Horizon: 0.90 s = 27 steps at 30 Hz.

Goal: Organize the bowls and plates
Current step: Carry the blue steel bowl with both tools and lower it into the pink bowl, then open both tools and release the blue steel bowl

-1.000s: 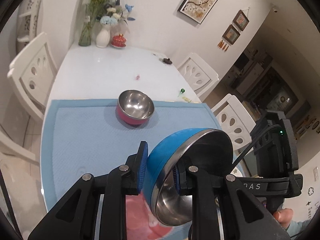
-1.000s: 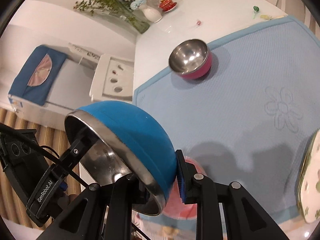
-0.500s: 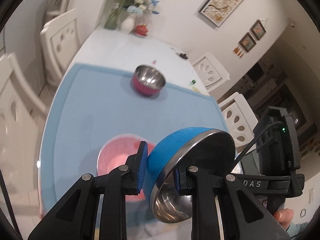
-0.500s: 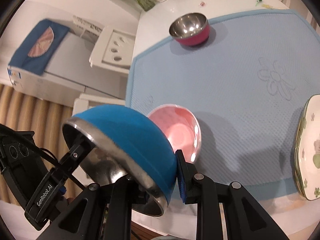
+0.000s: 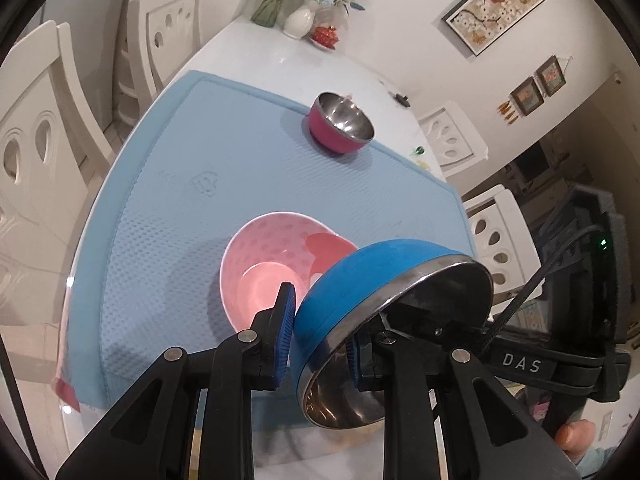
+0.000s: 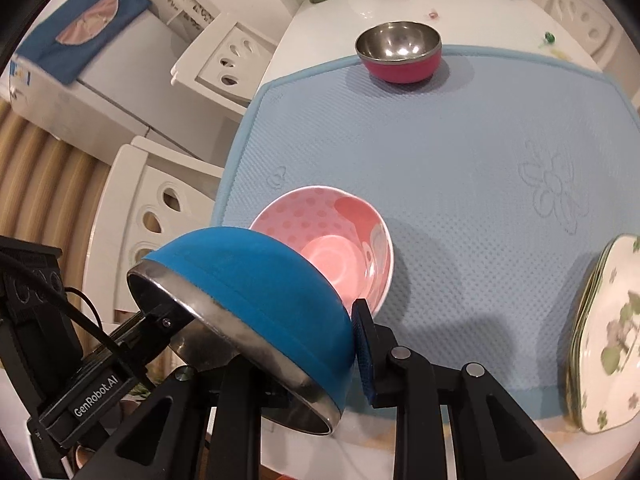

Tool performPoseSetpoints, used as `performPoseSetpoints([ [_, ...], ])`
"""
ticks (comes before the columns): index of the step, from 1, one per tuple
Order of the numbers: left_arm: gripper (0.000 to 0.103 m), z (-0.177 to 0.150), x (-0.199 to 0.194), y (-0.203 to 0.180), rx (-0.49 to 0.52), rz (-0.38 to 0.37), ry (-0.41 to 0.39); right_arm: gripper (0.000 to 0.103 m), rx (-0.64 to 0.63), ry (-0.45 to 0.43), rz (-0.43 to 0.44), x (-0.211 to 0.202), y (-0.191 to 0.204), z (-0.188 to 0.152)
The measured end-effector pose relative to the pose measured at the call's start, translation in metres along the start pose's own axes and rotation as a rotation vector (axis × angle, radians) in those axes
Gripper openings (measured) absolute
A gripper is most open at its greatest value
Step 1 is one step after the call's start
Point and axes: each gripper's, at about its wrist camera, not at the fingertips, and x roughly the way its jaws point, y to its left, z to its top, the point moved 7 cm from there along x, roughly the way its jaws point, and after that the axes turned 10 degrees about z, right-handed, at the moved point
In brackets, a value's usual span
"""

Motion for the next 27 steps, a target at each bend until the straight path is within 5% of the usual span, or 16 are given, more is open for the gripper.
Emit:
performPoseSetpoints([
  [17,0.019,0.0,0.029,0.01,0.032,-0.003,0.078,0.024,0.09,0.022,0.003,0.022,-0.021,0.007],
  [27,0.02,0.01,0.028,0.019,0.079,0.057,0.064,0.024,0.108,0.033,-0.011,0.025,-0.024,0.009],
])
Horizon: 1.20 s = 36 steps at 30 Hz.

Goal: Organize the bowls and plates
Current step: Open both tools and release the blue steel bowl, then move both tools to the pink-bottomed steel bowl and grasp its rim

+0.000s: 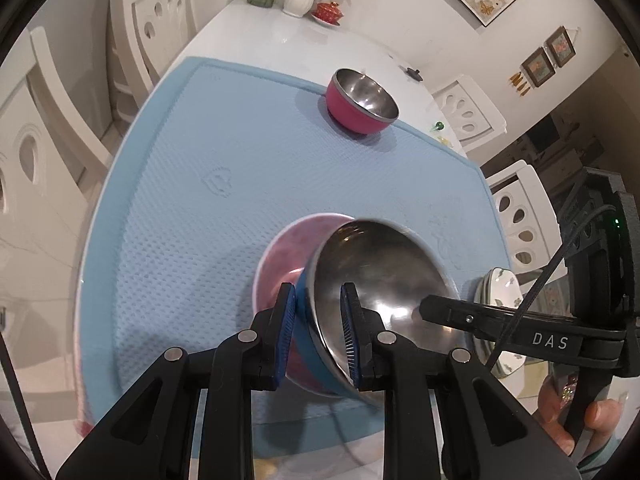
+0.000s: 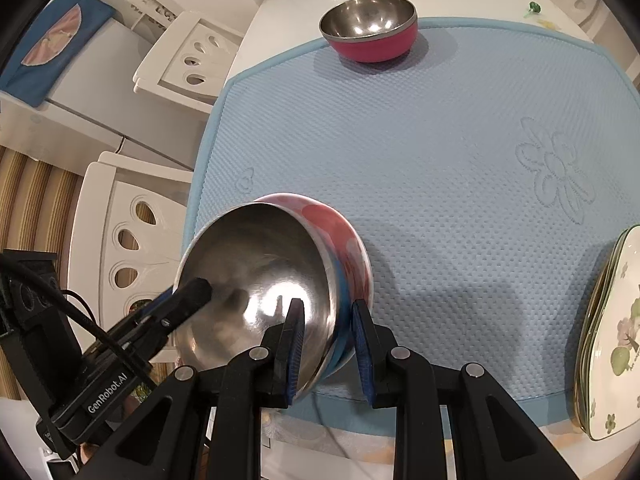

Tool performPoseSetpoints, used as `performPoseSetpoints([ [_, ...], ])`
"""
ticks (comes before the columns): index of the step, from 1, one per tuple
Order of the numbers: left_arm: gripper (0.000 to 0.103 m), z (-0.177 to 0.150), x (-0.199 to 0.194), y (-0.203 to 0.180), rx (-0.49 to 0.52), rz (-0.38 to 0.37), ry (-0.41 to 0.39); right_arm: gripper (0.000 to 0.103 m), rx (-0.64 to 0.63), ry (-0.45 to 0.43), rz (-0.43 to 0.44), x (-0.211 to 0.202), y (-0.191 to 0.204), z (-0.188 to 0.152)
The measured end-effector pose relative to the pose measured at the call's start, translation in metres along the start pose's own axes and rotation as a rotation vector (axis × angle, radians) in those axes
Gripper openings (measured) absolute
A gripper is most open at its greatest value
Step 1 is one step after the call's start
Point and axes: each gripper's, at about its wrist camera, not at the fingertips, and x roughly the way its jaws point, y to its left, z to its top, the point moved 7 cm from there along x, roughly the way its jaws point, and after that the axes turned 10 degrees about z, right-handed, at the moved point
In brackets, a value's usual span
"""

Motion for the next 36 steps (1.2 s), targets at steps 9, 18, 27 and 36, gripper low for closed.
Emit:
performPoseSetpoints([
  [9,0.02,0.006,-0.001,0.019,-0.029,-0.018,0.005,0.023,-0.036,-0.037,-0.018,-0.018,-0.001,0.001],
  [18,0.02,0.015,0.011,0.014,0.015,-0.023,0.029,0.023,-0.044,-0.006,-0.014,-0.005,0.006,0.002],
  [27,0.022,0.07,0.017,0.005,0.076,-0.03,-0.021,0.023,-0.07,-0.044,-0.013,-0.007,0.012,0.037],
  [36,0.03,0.167,0.048,-0.019,0.134,-0.071,-0.05,0.024,0.047,-0.157,-0.017,-0.016,-0.021,0.114],
])
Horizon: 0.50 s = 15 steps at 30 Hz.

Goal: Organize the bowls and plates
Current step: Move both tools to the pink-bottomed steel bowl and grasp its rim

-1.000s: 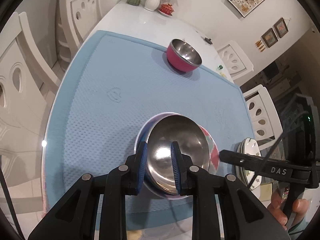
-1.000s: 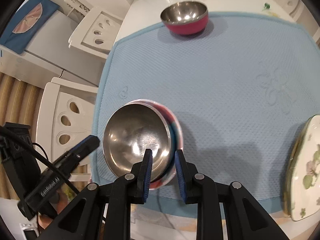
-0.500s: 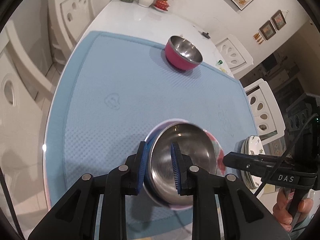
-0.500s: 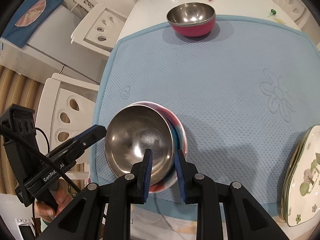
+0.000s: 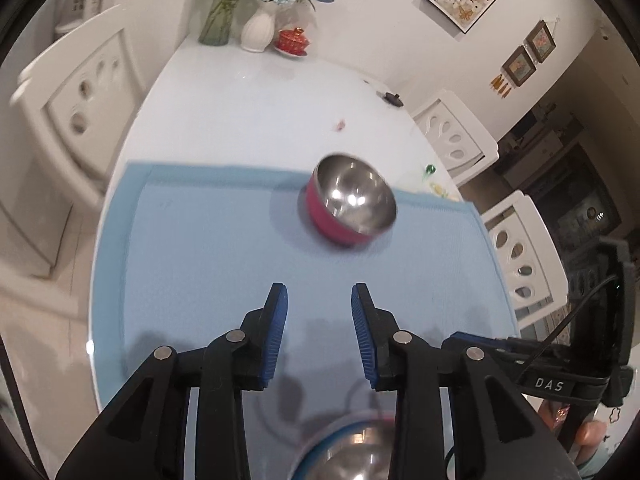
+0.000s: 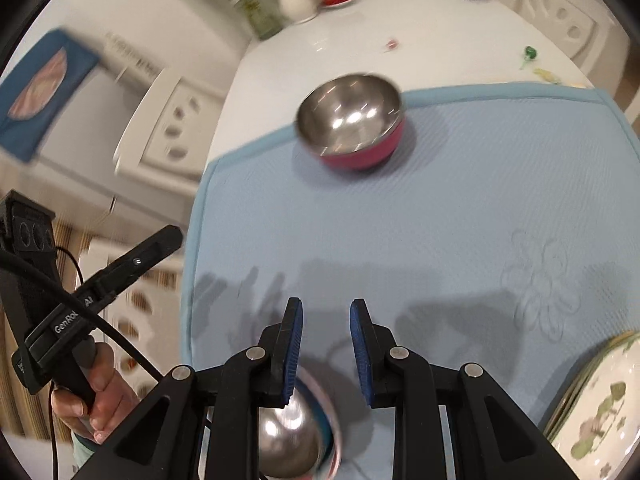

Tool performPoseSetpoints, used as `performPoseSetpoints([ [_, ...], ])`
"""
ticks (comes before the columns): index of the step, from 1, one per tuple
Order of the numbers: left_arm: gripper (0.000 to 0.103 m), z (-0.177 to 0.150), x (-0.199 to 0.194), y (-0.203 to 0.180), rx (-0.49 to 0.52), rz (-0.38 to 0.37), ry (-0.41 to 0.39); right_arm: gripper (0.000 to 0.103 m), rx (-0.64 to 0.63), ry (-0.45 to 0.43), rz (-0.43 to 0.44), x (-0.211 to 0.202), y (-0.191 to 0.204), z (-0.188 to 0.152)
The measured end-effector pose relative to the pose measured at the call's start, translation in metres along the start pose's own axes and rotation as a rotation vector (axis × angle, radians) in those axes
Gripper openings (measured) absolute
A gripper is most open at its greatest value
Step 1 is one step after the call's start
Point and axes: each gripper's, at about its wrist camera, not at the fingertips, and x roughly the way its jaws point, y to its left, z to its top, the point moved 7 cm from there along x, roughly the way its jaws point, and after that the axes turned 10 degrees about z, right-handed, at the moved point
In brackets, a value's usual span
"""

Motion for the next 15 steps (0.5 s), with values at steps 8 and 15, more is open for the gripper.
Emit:
performPoseSetpoints([
  [8,0.063,0.042,0.053,-0.02,0.068,-0.032,0.039,0.026,0.161,-0.027,-0.013,0.035,-0.051,0.057],
  [15,0.063,0.064,0.113,-0.023,0.044,-0.068,0.119,0.034,0.237,-0.047,0.003,0.062,-0.072,0.1],
])
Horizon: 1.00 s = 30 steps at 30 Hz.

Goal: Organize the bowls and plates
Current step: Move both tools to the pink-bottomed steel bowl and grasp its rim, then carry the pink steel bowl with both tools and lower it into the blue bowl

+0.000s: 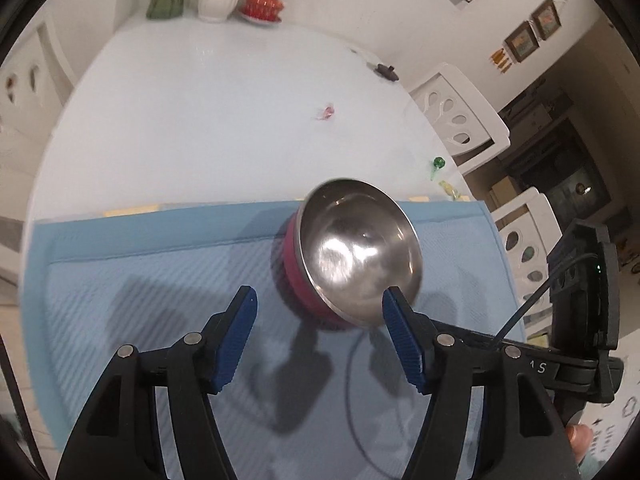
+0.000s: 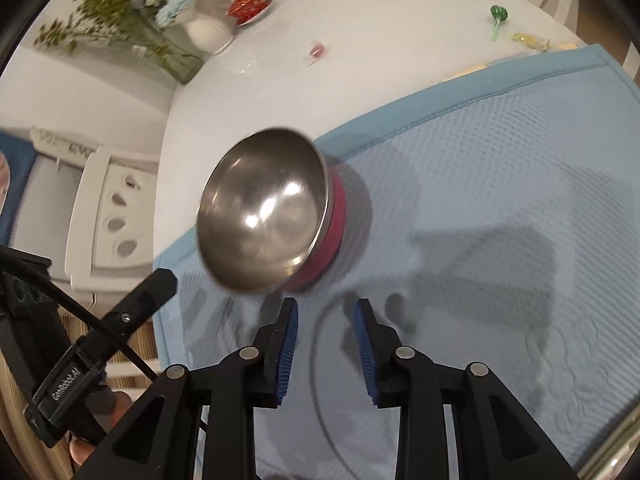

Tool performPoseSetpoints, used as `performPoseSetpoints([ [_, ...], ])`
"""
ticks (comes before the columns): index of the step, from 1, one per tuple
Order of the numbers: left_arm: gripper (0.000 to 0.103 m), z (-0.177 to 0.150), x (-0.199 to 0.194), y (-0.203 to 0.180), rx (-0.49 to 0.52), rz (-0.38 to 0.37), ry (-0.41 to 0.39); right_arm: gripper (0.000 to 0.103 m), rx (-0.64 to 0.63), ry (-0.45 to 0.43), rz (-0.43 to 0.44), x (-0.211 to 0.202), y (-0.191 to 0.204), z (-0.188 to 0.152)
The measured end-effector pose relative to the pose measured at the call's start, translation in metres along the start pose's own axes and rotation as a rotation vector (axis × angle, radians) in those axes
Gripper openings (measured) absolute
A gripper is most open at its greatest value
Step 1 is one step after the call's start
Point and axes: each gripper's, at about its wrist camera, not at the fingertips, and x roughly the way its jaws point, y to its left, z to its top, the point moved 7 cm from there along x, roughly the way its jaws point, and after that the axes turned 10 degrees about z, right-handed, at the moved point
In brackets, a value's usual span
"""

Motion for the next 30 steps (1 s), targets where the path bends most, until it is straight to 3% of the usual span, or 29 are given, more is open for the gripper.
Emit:
performPoseSetpoints([
  [1,0.062,0.002,0.005,0.001,-0.008,-0.001,0.007,0.045,0.007,0.005,0.003,0.003,-0.001,0.005],
  [3,0.062,0.006,0.016,0.003,-0.019,-0.002,0.017,0.056,0.023,-0.018,0.036,0.004,-0.002,0.016],
  [9,0.06,0.012,0.04,0.009,-0.048,-0.009,0.038,0.056,-0.002,-0.055,0.027,0.012,-0.003,0.039],
  [16,0.036,0.013,0.061,0.011,-0.063,-0.032,0.071,0.056,-0.048,-0.07,0.008,0.033,-0.006,0.05],
  [17,0.034,0.012,0.063,0.01,-0.065,-0.036,0.075,0.054,-0.057,-0.069,0.003,0.036,-0.007,0.051],
  [19,0.025,0.011,0.067,0.008,-0.057,-0.04,0.086,0.035,-0.077,-0.068,-0.016,0.041,-0.009,0.05],
  [22,0.024,0.007,0.072,0.005,-0.042,-0.019,0.107,0.019,-0.079,-0.07,-0.04,0.048,-0.012,0.047],
  [30,0.023,0.008,0.034,-0.005,-0.034,-0.006,0.024,0.018,-0.204,-0.128,-0.095,0.018,0.015,0.041],
])
